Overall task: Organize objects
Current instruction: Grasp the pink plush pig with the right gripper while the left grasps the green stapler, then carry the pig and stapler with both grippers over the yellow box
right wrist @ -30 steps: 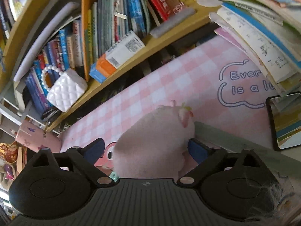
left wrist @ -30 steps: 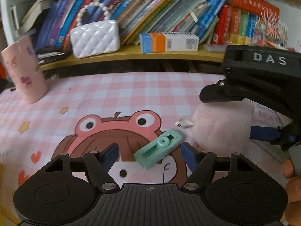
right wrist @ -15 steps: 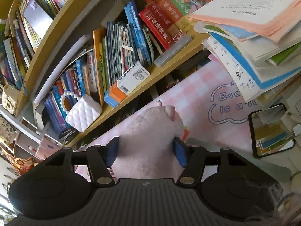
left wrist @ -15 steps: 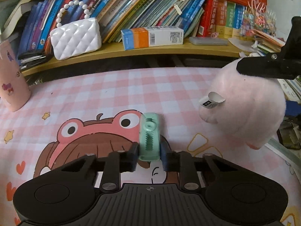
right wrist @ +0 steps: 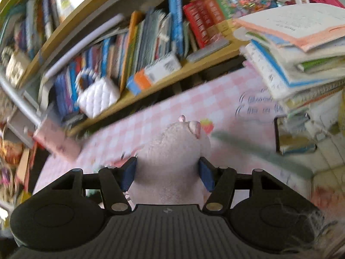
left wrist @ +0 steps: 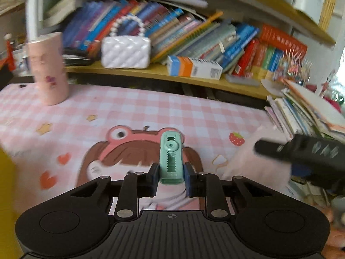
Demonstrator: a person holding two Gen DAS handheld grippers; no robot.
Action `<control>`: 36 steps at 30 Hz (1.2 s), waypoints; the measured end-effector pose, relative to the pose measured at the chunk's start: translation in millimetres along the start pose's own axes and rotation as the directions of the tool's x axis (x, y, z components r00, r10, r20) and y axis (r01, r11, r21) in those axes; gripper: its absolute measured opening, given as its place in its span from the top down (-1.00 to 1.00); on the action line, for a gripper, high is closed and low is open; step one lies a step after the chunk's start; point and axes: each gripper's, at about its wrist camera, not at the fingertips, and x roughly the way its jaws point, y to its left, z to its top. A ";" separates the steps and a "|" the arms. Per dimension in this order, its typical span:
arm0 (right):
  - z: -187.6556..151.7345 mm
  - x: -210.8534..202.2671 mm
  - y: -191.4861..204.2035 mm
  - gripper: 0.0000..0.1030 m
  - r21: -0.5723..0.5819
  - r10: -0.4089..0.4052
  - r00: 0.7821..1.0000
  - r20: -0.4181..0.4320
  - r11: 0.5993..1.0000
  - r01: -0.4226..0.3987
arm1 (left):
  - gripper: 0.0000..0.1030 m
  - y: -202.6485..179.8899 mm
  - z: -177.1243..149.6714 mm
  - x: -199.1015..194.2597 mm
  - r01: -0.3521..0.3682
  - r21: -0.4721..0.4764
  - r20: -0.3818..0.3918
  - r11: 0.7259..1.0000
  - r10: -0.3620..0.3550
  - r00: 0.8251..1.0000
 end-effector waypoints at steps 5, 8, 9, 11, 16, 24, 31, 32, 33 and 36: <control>-35.1 -13.2 25.5 -0.14 -0.069 0.025 0.998 -0.062 0.997 -0.029 | 0.57 18.7 -21.7 -47.2 -0.004 -0.041 0.020 0.999 0.005 1.000; -55.6 -30.1 42.0 -0.14 -0.121 0.022 0.997 -0.080 0.992 -0.032 | 0.57 27.5 -37.9 -73.8 0.004 -0.054 0.028 0.999 -0.003 1.000; -62.1 -36.5 48.1 -0.14 -0.145 0.016 0.996 -0.084 0.989 -0.028 | 0.57 31.0 -42.9 -82.3 0.014 -0.063 0.026 0.998 -0.012 1.000; -74.4 -50.0 60.9 -0.14 -0.199 0.000 0.997 -0.080 0.980 -0.016 | 0.57 36.8 -52.1 -99.6 0.024 -0.067 0.031 0.997 -0.022 0.999; -116.3 -80.2 92.4 -0.14 -0.290 -0.011 0.995 -0.095 0.957 -0.017 | 0.57 57.0 -74.9 -147.9 0.023 -0.079 0.068 0.997 -0.017 0.998; -178.5 -99.8 140.6 -0.14 -0.354 -0.003 0.990 -0.142 0.934 -0.047 | 0.57 105.7 -120.5 -201.7 -0.014 -0.149 0.067 0.989 0.024 0.997; -233.9 -121.7 185.9 -0.14 -0.440 0.003 0.982 -0.191 0.894 -0.088 | 0.57 152.3 -160.6 -244.0 -0.056 -0.194 0.065 0.979 0.070 0.995; -240.6 -124.1 191.9 -0.14 -0.450 0.002 0.981 -0.196 0.888 -0.092 | 0.57 157.8 -165.7 -248.7 -0.062 -0.199 0.060 0.978 0.075 0.995; -247.3 -126.4 198.5 -0.14 -0.460 0.002 0.980 -0.200 0.883 -0.096 | 0.57 162.8 -169.7 -253.2 -0.065 -0.205 0.056 0.977 0.078 0.995; -264.7 -133.8 216.2 -0.14 -0.479 0.015 0.979 -0.202 0.871 -0.112 | 0.57 180.5 -180.4 -270.2 -0.075 -0.222 0.060 0.972 0.091 0.994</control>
